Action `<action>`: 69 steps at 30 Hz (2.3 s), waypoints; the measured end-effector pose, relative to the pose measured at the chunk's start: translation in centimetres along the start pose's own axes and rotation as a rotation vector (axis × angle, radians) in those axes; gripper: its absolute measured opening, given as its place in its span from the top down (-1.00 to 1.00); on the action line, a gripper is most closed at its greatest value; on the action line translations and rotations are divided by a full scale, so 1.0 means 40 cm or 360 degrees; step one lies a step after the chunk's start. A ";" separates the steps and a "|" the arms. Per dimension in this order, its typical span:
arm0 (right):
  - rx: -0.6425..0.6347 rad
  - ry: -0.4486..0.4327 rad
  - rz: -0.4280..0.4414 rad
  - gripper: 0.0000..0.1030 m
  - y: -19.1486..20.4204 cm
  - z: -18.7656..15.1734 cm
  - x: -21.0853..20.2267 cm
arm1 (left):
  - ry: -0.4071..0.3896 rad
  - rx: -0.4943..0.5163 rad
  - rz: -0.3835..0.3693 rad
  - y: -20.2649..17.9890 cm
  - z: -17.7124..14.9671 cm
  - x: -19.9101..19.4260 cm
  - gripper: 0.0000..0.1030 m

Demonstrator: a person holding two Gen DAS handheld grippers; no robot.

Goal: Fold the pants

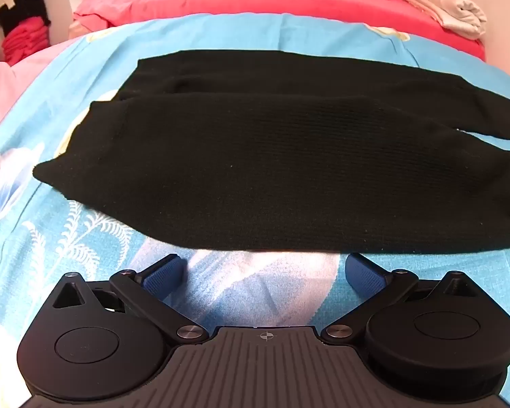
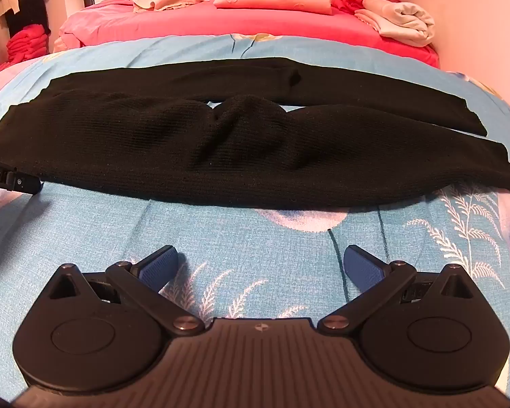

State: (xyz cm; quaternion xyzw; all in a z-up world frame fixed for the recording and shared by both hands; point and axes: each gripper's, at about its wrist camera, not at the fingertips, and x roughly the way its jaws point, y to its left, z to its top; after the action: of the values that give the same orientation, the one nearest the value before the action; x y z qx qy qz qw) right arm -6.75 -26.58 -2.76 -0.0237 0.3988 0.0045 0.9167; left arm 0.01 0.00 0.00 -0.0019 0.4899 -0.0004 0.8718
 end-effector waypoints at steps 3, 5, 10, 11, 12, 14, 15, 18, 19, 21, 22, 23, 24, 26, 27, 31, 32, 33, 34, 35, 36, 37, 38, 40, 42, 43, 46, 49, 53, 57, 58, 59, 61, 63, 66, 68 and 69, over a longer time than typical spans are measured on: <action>0.0000 -0.0003 -0.0001 -1.00 0.000 0.001 0.000 | 0.0001 -0.0001 -0.0001 0.000 0.000 0.000 -1.00; 0.0001 -0.0003 -0.0001 -1.00 0.000 0.002 0.000 | 0.0002 -0.0001 -0.0002 0.000 0.000 0.000 -1.00; 0.0001 -0.0003 0.0000 -1.00 -0.001 0.002 0.001 | 0.0004 -0.0001 0.0000 -0.001 0.001 0.000 -1.00; 0.0001 -0.0004 -0.0001 -1.00 -0.001 0.003 0.001 | 0.0004 -0.0001 0.0000 -0.001 0.001 0.000 -1.00; 0.0002 -0.0005 -0.0002 -1.00 -0.001 0.003 0.001 | 0.0005 -0.0002 0.0000 -0.001 0.001 0.000 -1.00; 0.0002 -0.0007 -0.0004 -1.00 0.000 0.003 0.001 | 0.0004 -0.0003 -0.0001 -0.001 0.001 0.000 -1.00; 0.0002 -0.0008 -0.0005 -1.00 -0.001 0.002 0.001 | 0.0003 -0.0003 -0.0001 -0.001 0.001 0.000 -1.00; 0.0003 -0.0010 -0.0005 -1.00 0.004 0.001 -0.003 | 0.0005 -0.0003 -0.0001 -0.001 0.001 0.000 -1.00; 0.0003 -0.0009 -0.0005 -1.00 0.004 0.001 -0.002 | 0.0005 -0.0003 -0.0001 -0.001 0.001 0.000 -1.00; 0.0003 -0.0009 -0.0005 -1.00 0.004 0.000 -0.003 | 0.0004 -0.0003 -0.0001 -0.001 0.001 0.000 -1.00; 0.0004 -0.0009 -0.0006 -1.00 0.004 0.000 -0.003 | 0.0006 -0.0003 -0.0001 -0.001 0.002 0.000 -1.00; 0.0003 -0.0009 -0.0006 -1.00 0.004 0.000 -0.003 | 0.0006 -0.0003 -0.0001 -0.001 0.002 0.000 -1.00; 0.0003 -0.0009 -0.0006 -1.00 0.004 0.000 -0.003 | 0.0007 -0.0003 -0.0001 -0.001 0.002 0.000 -1.00; 0.0003 -0.0008 -0.0005 -1.00 0.004 0.001 -0.003 | 0.0007 -0.0003 -0.0001 -0.001 0.002 0.000 -1.00; 0.0003 -0.0008 -0.0006 -1.00 0.004 0.001 -0.003 | 0.0006 -0.0003 -0.0001 -0.001 0.002 0.000 -1.00; 0.0003 -0.0007 -0.0006 -1.00 0.004 0.001 -0.003 | 0.0008 -0.0003 -0.0001 -0.001 0.002 0.001 -1.00; 0.0003 -0.0008 -0.0006 -1.00 0.005 0.000 -0.004 | 0.0009 -0.0003 -0.0001 -0.001 0.002 0.001 -1.00; 0.0004 -0.0008 -0.0006 -1.00 0.005 0.000 -0.004 | 0.0009 -0.0003 -0.0001 -0.001 0.002 0.001 -1.00; 0.0003 -0.0008 -0.0007 -1.00 0.005 0.000 -0.004 | 0.0009 -0.0003 -0.0001 -0.001 0.002 0.001 -1.00; 0.0003 -0.0008 -0.0006 -1.00 0.005 0.000 -0.003 | 0.0009 -0.0003 -0.0001 -0.001 0.002 0.001 -1.00; 0.0004 -0.0008 -0.0006 -1.00 0.005 0.000 -0.003 | 0.0009 -0.0003 -0.0001 -0.001 0.002 0.001 -1.00; 0.0003 -0.0008 -0.0007 -1.00 0.005 0.000 -0.004 | 0.0009 -0.0003 -0.0001 -0.001 0.002 0.001 -1.00; 0.0002 -0.0008 -0.0006 -1.00 0.005 0.000 -0.003 | 0.0010 -0.0003 -0.0001 -0.001 0.002 0.001 -1.00; 0.0002 -0.0008 -0.0006 -1.00 0.005 0.000 -0.003 | 0.0010 -0.0003 -0.0001 -0.001 0.002 0.001 -1.00; 0.0002 -0.0008 -0.0006 -1.00 0.006 0.000 -0.004 | 0.0010 -0.0003 -0.0001 -0.001 0.002 0.001 -1.00; 0.0002 -0.0008 -0.0006 -1.00 0.006 0.000 -0.004 | 0.0011 -0.0003 -0.0001 -0.001 0.002 0.001 -1.00; 0.0002 -0.0009 -0.0006 -1.00 0.005 0.000 -0.004 | 0.0010 -0.0003 0.0000 -0.001 0.002 0.001 -1.00; 0.0002 -0.0009 -0.0007 -1.00 0.005 0.000 -0.004 | 0.0011 -0.0003 -0.0001 -0.001 0.002 0.001 -1.00; 0.0002 -0.0009 -0.0007 -1.00 0.006 -0.001 -0.005 | 0.0011 -0.0003 -0.0001 -0.001 0.002 0.001 -1.00; 0.0002 -0.0010 -0.0007 -1.00 0.005 -0.001 -0.005 | 0.0012 -0.0003 -0.0001 -0.001 0.002 0.001 -1.00; 0.0002 -0.0010 -0.0007 -1.00 0.005 -0.001 -0.005 | 0.0012 -0.0003 -0.0001 -0.001 0.002 0.001 -1.00; 0.0001 -0.0010 -0.0007 -1.00 0.005 -0.001 -0.005 | 0.0012 -0.0003 -0.0001 -0.001 0.002 0.001 -1.00; 0.0002 -0.0011 -0.0007 -1.00 0.006 -0.002 -0.006 | 0.0012 -0.0003 0.0000 -0.001 0.002 0.001 -1.00; 0.0001 -0.0011 -0.0008 -1.00 0.007 -0.002 -0.007 | 0.0012 -0.0003 -0.0001 -0.001 0.002 0.001 -1.00; 0.0002 -0.0013 -0.0008 -1.00 0.006 -0.002 -0.004 | 0.0012 -0.0003 0.0000 -0.002 0.003 0.001 -1.00; 0.0001 -0.0013 -0.0008 -1.00 0.006 -0.002 -0.004 | 0.0012 -0.0003 -0.0001 -0.001 0.002 0.001 -1.00; 0.0002 -0.0013 -0.0008 -1.00 0.006 -0.003 -0.004 | 0.0012 -0.0003 -0.0001 -0.002 0.003 0.001 -1.00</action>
State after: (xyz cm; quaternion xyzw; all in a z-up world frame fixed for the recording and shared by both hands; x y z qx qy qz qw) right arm -6.95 -26.35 -2.72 -0.0243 0.3949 0.0021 0.9184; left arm 0.13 -0.06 0.01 -0.0029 0.4932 0.0000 0.8699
